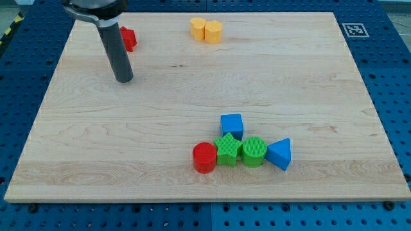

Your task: Move red star to the left of yellow blocks

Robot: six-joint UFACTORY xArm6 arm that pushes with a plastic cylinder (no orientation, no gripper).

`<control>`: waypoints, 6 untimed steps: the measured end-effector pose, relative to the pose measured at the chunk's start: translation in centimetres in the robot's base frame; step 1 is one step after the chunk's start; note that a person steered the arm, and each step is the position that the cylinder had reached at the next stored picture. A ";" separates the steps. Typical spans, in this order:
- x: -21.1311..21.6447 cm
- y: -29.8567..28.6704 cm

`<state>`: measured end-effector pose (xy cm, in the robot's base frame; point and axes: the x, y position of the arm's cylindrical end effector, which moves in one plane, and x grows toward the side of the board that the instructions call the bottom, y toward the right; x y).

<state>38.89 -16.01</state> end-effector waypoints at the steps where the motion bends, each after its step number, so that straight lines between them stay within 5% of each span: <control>1: -1.2 0.0; 6: -6.4 -3.2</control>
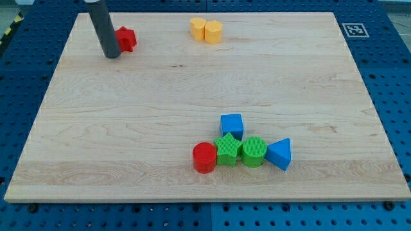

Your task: Move red star to the left of yellow blocks

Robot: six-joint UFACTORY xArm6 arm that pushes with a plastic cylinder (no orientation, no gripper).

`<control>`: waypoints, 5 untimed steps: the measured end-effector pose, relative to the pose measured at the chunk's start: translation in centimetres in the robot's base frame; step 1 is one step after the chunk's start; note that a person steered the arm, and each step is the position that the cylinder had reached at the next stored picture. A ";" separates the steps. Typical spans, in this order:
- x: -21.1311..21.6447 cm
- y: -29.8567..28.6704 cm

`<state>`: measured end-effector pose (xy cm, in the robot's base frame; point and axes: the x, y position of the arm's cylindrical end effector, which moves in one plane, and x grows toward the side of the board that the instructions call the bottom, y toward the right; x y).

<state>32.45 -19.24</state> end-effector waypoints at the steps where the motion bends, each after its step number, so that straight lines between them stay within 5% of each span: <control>1: -0.8 0.2; 5: -3.3 -2.6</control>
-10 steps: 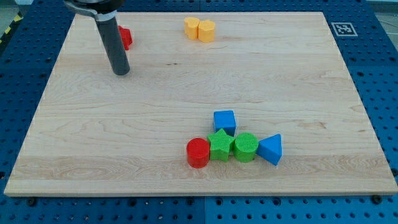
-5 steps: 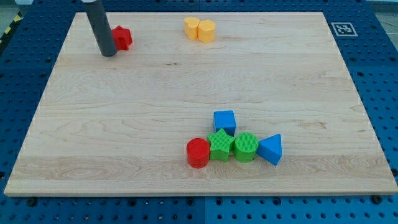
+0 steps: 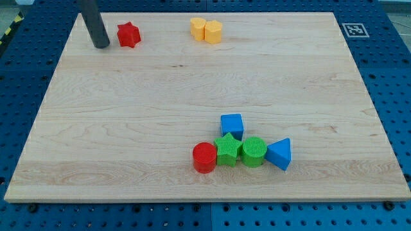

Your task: Move red star to the left of yellow blocks

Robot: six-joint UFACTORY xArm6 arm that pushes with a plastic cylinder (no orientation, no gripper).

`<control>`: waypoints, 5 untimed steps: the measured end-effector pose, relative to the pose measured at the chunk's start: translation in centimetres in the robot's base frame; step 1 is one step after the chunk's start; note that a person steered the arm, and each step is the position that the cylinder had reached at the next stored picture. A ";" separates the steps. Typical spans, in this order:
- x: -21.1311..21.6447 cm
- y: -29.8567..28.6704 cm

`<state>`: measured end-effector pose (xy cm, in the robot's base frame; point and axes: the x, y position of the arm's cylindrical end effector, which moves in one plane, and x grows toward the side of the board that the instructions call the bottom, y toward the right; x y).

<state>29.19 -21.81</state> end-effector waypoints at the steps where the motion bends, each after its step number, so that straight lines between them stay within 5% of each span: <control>1: -0.4 2.2; 5: -0.4 9.2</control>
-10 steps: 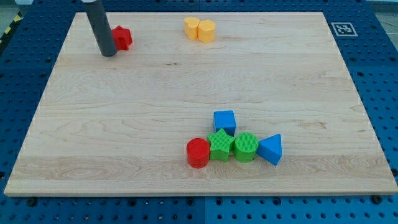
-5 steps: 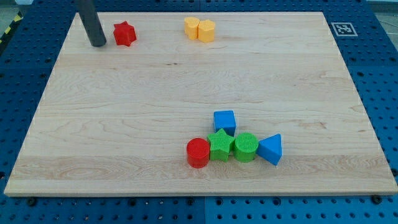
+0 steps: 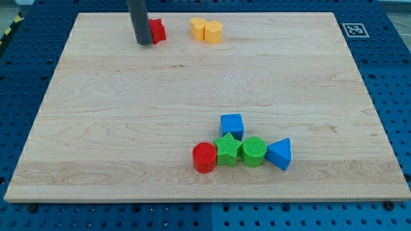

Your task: Move red star to the left of yellow blocks

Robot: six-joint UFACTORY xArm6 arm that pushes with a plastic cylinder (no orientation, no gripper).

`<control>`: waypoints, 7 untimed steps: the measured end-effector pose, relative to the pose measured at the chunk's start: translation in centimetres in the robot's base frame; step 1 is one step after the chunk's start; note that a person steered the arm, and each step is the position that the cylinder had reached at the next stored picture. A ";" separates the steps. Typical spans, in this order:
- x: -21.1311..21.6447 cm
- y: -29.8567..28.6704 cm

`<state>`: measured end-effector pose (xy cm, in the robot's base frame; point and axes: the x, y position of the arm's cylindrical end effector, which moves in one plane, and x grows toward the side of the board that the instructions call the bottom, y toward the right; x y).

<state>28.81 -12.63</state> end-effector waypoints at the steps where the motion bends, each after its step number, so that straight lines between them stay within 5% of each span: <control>1: 0.0 1.6; 7: 2.4 6.6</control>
